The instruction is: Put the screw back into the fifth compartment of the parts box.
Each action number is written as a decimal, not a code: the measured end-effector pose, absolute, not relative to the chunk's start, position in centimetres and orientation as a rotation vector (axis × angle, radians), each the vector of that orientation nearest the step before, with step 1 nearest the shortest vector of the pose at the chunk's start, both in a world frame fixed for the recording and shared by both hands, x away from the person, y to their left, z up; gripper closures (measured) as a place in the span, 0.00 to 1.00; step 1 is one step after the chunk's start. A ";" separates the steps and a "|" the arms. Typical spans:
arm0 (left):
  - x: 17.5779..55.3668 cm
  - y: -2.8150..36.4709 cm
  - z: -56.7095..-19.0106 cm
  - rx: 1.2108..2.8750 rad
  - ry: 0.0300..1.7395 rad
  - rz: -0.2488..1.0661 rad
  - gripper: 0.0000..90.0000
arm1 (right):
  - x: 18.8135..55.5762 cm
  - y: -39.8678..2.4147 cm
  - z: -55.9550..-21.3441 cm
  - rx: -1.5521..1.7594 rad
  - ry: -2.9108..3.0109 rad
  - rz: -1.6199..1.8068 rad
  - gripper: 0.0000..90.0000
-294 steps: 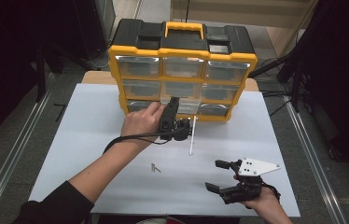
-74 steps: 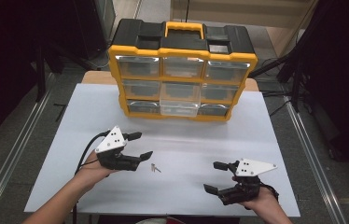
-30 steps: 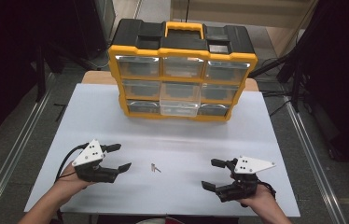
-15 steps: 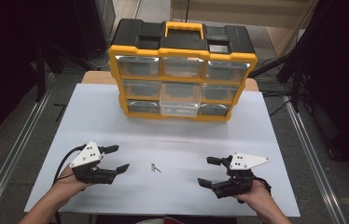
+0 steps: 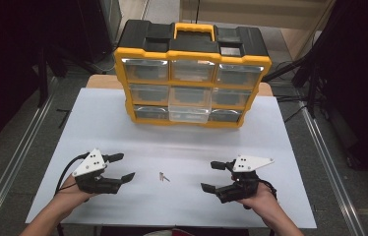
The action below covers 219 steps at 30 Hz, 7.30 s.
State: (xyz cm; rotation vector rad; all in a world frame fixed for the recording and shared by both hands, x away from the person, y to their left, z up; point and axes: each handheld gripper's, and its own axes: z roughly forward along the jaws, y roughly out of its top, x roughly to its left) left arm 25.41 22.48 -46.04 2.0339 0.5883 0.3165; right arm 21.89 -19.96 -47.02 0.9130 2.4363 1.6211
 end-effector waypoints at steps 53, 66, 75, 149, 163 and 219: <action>25.8 22.6 -46.0 2.004 0.630 0.278 0.28 | 24.6 -14.7 -49.0 0.927 2.482 1.526 0.29; 25.8 22.5 -46.0 1.992 0.645 0.302 0.28 | 24.6 -13.5 -49.4 0.909 2.512 1.513 0.29; 25.9 22.4 -46.0 1.996 0.641 0.301 0.28 | 24.7 -12.0 -50.0 0.887 2.537 1.478 0.30; 25.9 22.4 -45.9 2.001 0.632 0.329 0.29 | 25.8 -7.8 -51.1 0.915 2.588 1.258 0.98; 25.8 22.4 -45.9 2.002 0.632 0.323 0.29 | 26.2 -8.5 -49.4 0.911 2.518 1.351 0.98; 25.8 22.4 -46.1 2.015 0.631 0.301 0.29 | 27.3 -13.0 -44.0 1.038 2.303 1.529 0.98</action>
